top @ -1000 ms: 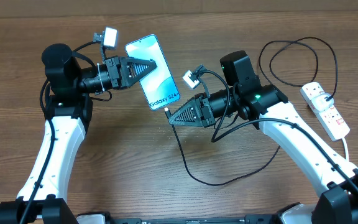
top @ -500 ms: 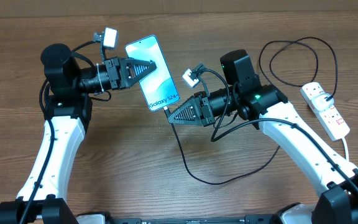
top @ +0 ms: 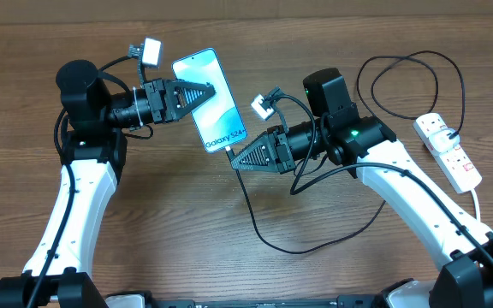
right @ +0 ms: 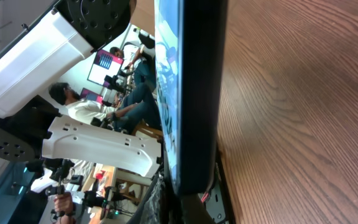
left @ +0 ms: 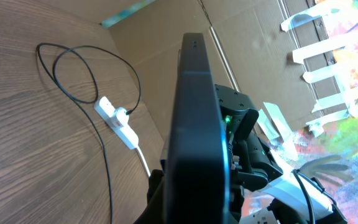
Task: Plug charger to phone and switch on socket
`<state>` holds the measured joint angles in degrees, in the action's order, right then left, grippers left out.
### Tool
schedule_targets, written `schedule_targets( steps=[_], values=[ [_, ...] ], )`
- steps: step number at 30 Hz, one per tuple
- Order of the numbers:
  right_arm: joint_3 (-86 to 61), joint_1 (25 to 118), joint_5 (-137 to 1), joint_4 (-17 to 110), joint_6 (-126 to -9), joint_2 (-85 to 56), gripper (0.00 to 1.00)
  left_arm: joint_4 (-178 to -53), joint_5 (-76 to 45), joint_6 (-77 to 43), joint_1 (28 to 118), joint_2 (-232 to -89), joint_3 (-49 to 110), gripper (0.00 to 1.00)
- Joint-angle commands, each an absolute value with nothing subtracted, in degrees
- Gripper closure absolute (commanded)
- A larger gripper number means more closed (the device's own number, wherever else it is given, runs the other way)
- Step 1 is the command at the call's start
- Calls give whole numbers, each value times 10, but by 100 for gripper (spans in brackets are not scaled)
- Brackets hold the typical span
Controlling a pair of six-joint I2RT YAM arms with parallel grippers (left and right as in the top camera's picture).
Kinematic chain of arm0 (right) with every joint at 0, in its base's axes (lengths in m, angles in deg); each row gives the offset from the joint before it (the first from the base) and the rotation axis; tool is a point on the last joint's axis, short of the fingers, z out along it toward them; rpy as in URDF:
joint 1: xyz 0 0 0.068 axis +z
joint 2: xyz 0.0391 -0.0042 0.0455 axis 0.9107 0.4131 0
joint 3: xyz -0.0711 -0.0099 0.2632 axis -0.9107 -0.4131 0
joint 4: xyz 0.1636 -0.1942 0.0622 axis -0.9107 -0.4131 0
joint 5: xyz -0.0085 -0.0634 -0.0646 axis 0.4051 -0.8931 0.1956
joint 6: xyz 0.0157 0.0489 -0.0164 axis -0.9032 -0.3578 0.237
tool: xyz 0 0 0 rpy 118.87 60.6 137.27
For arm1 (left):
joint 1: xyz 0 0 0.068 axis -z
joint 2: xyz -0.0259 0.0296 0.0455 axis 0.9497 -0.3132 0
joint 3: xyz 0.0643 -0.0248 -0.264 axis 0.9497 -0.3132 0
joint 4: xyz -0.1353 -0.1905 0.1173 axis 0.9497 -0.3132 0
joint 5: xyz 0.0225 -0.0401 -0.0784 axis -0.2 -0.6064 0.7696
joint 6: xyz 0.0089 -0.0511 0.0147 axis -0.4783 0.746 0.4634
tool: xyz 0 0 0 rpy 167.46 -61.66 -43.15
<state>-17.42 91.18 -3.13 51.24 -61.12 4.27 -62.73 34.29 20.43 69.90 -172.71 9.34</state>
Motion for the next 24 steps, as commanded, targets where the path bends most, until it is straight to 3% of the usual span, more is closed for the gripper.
schedule_targets(
  steps=[1, 24],
  values=[
    [-171, 912, -45, 519, -612, 41, 96, -624, 371, 193, 703, -1718, 100, 96],
    [-171, 902, -46, 530, -613, 41, 96, -624, 374, 193, 692, -1718, 100, 96]
  ],
)
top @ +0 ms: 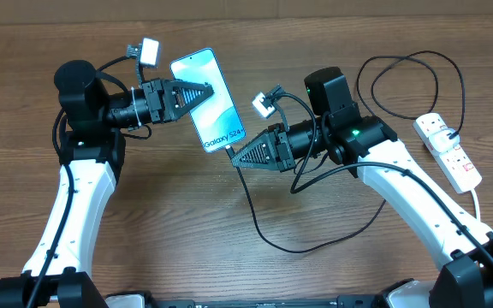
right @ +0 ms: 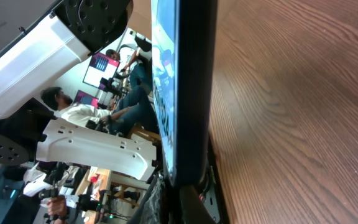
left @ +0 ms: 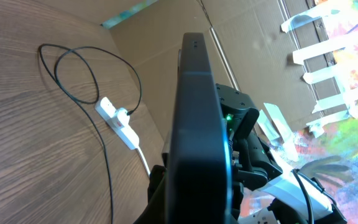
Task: Plug charger to phone and switch on socket
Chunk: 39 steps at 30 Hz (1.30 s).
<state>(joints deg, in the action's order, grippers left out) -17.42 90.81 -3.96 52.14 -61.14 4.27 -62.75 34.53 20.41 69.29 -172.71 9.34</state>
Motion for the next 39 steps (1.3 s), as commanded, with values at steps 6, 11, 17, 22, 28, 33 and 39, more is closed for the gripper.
schedule_targets(
  steps=[6, 11, 17, 22, 28, 33, 39],
  values=[
    [-171, 902, -46, 578, -644, 41, 96, -625, 377, 193, 701, -1718, 100, 96],
    [-171, 902, -46, 595, -644, 41, 96, -624, 397, 188, 708, -1718, 100, 96],
    [-171, 902, -59, 610, -651, 41, 96, -625, 445, 173, 709, -1718, 100, 95],
    [-171, 902, -59, 643, -674, 41, 96, -625, 449, 163, 722, -1718, 100, 96],
    [-171, 902, -59, 646, -674, 41, 96, -625, 449, 152, 744, -1718, 100, 95],
    [-171, 902, -60, 646, -674, 41, 96, -629, 452, 150, 752, -1718, 100, 96],
    [-171, 902, -64, 646, -674, 41, 96, -633, 467, 150, 752, -1718, 100, 96]
  ],
)
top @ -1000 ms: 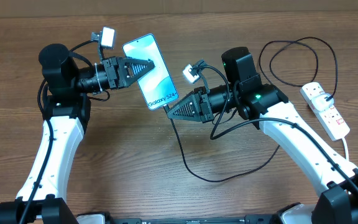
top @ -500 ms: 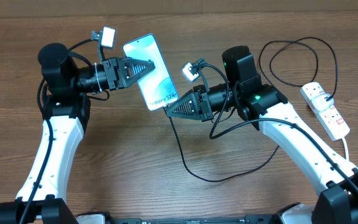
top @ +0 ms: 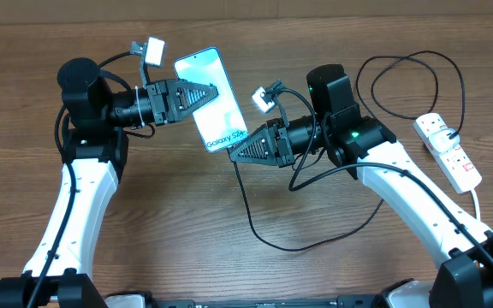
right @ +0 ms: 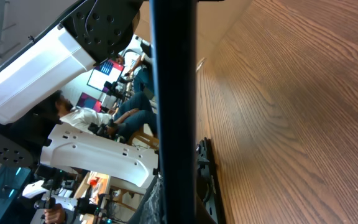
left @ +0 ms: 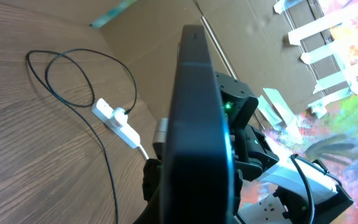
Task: Plug charger to phone and switch on socket
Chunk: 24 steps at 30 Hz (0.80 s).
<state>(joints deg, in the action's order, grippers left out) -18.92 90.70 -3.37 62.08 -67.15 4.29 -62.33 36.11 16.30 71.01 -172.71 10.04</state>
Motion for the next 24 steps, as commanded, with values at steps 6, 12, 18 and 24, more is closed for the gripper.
schedule_targets(
  steps=[6, 12, 18, 24],
  values=[
    [-171, 902, -64, 641, -674, 41, 96, -633, 466, 150, 752, -1718, 100, 96],
    [-171, 902, -52, 587, -673, 41, 96, -631, 432, 150, 739, -1718, 100, 96],
    [-171, 902, -44, 547, -671, 41, 75, -630, 398, 150, 707, -1718, 100, 96],
    [-171, 903, -44, 522, -669, 41, 50, -631, 368, 150, 687, -1718, 100, 96]
  ],
)
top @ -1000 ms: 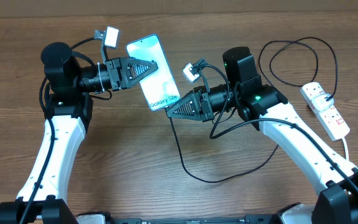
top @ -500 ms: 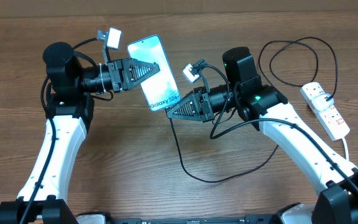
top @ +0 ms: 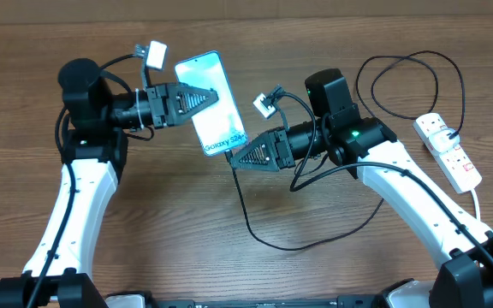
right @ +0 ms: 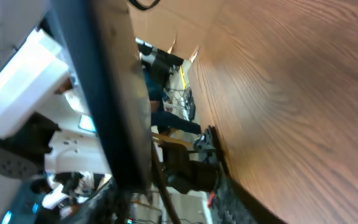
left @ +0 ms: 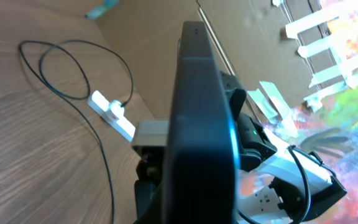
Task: Plug charger to phone and switch on socket
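The phone (top: 210,103), screen lit, is held above the table with my left gripper (top: 213,92) shut on it. The left wrist view shows it edge-on as a dark slab (left: 197,124). My right gripper (top: 234,160) sits just below the phone's bottom edge, its jaws spread. In the blurred right wrist view one finger (right: 229,180) stands well to the right of the phone (right: 110,93). The black charger cable (right: 160,186) runs up between the fingers to the phone's lower end. The plug itself is hidden. The white socket strip (top: 449,151) lies at the far right.
The black cable (top: 251,227) loops across the wooden table (top: 161,222) and curls round behind the socket strip. A cardboard wall runs along the table's far edge. The strip also shows in the left wrist view (left: 112,114).
The right gripper's jaws have spread apart and it sits slightly lower, off the phone's bottom edge. The phone has shifted and tilted a little in the left gripper.
The left gripper held the phone up while the right gripper, shut on the charger plug, stayed at the phone's bottom edge. The two pressed closer together over the following moments. Now the right jaws are apart and the cable hangs from the phone's lower end.
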`<state>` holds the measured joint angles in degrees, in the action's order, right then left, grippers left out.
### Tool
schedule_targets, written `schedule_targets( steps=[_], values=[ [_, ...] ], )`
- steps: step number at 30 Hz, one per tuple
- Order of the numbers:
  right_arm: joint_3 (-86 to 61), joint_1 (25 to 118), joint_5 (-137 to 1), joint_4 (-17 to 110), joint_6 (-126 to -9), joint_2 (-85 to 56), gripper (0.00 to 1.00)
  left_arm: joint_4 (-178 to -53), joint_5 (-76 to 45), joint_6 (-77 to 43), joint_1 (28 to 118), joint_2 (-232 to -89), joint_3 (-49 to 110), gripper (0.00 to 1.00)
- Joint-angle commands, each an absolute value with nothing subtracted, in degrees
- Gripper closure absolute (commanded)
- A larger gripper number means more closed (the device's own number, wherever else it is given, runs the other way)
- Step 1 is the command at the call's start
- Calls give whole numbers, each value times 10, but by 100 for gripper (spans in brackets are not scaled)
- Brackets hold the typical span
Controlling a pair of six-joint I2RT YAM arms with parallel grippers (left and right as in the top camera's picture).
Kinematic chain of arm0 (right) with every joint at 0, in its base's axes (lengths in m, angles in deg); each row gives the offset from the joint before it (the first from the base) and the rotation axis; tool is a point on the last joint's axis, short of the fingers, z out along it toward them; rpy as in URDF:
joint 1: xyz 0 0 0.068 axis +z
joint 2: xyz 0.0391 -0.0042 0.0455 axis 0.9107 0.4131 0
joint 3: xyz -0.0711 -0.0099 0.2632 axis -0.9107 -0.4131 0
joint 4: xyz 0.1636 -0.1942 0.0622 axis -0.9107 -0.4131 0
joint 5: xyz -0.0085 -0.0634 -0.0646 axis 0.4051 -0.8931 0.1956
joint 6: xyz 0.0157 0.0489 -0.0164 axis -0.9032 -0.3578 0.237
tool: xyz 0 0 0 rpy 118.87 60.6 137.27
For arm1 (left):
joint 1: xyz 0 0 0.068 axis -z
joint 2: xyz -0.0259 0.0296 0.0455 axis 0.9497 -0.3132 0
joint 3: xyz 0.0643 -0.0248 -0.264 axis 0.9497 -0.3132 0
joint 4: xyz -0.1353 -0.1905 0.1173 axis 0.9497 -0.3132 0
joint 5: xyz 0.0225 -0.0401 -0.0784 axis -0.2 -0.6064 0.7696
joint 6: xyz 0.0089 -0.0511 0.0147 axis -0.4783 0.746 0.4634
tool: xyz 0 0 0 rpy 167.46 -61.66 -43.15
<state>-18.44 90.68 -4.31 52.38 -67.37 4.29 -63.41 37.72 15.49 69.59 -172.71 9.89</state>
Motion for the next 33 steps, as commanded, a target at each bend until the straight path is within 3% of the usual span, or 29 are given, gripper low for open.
schedule_targets(
  steps=[1, 11, 17, 21, 33],
  values=[
    [-171, 903, -44, 521, -669, 41, 50, -631, 361, 150, 686, -1718, 100, 96],
    [-171, 924, -84, 522, -670, 41, 51, -631, 327, 177, 701, -1718, 100, 96],
    [-171, 933, -96, 526, -669, 41, 83, -631, 315, 176, 709, -1718, 100, 96],
    [-171, 927, -96, 530, -669, 41, 96, -631, 339, 161, 709, -1718, 100, 96],
    [-171, 925, -89, 575, -672, 41, 96, -631, 416, 144, 721, -1718, 100, 96]
  ],
)
